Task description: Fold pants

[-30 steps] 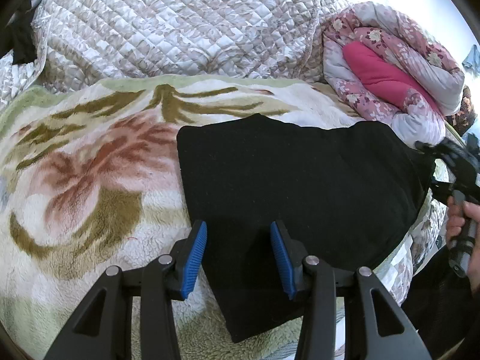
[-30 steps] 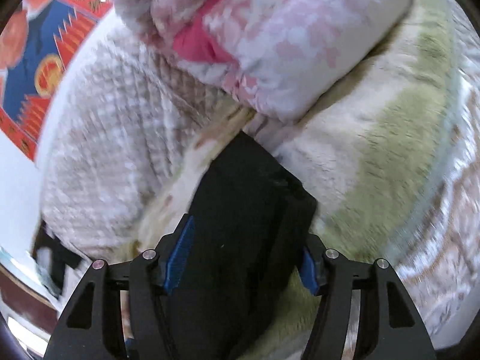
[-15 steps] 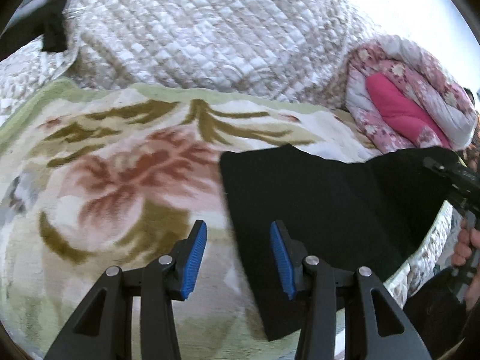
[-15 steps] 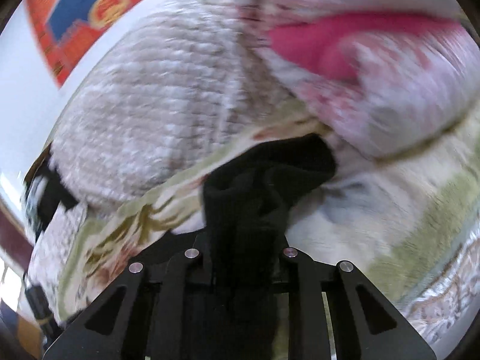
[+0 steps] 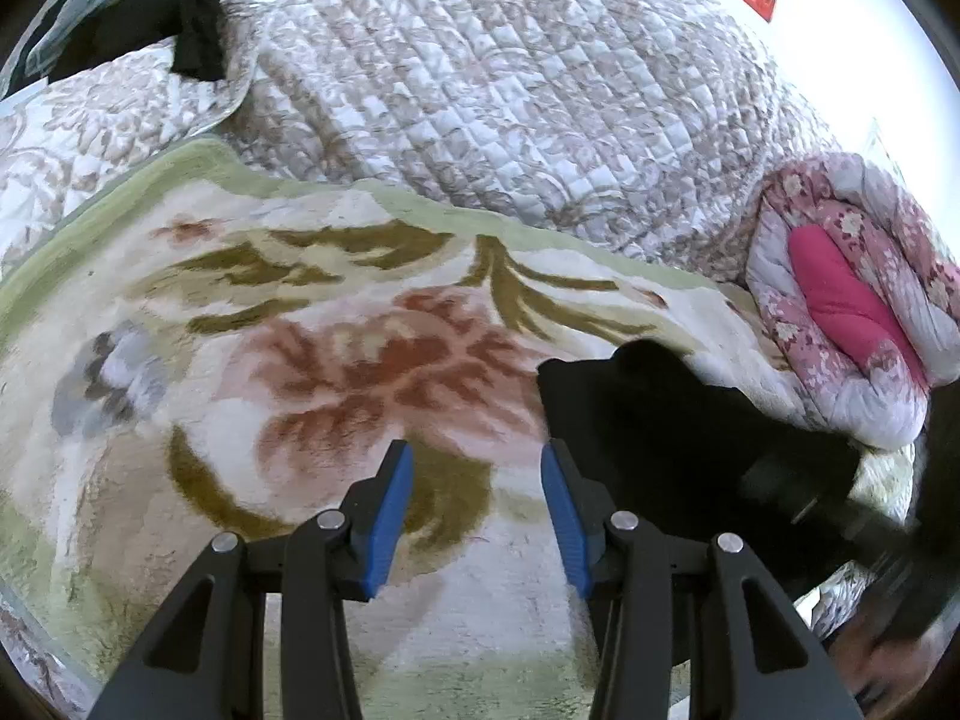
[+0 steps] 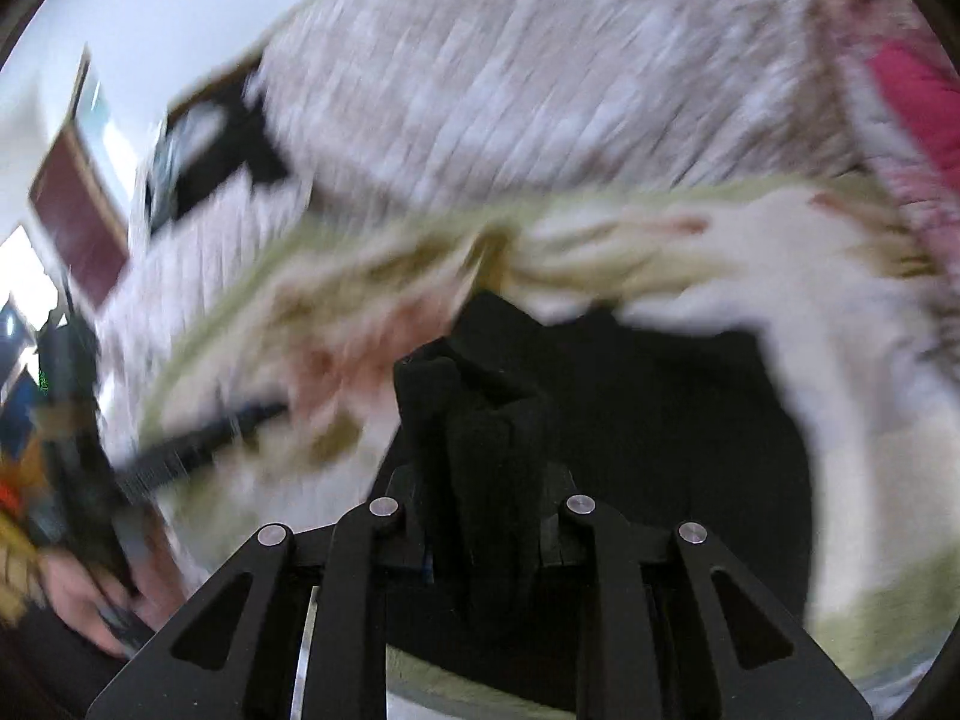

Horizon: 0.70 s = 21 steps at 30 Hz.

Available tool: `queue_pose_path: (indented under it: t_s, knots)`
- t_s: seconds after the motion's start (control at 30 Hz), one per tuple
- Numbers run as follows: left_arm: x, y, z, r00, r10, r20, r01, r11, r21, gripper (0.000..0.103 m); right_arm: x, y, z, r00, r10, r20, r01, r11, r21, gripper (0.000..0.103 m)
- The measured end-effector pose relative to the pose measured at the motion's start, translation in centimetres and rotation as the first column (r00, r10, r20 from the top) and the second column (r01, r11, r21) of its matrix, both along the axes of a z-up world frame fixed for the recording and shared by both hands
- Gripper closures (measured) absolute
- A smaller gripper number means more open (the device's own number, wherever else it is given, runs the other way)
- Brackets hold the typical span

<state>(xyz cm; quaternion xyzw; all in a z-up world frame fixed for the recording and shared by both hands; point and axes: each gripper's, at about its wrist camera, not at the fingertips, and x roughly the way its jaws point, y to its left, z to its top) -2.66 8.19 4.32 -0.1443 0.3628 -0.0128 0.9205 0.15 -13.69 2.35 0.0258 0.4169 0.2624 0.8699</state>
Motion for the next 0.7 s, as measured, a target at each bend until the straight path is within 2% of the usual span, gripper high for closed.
queue_pose_path:
  t_s: [0.07, 0.27, 0.57, 0.7]
  knots:
    - [-0.1, 0.4, 0.0, 1.000, 0.010, -0.001, -0.010, 1.000, -0.005, 0.056, -0.4, 0.9, -0.8, 1.000, 0.013, 0.010, -0.013, 0.999, -0.039, 0.082]
    - [0.0, 0.7, 0.1, 1.000, 0.018, 0.002, -0.018, 1.000, -0.017, 0.056, -0.8, 1.4, 0.5, 0.997, 0.004, 0.076, 0.001, 0.998, -0.063, 0.082]
    - [0.0, 1.1, 0.2, 0.999, 0.035, 0.004, -0.035, 0.999, -0.023, 0.056, -1.6, 3.0, -1.1, 0.995, 0.058, 0.075, -0.048, 0.991, -0.127, 0.082]
    - [0.0, 1.1, 0.2, 1.000, 0.030, 0.009, -0.030, 0.999, -0.017, 0.056, -2.0, 3.4, -0.7, 0.993, 0.066, 0.096, -0.052, 0.989, -0.138, 0.082]
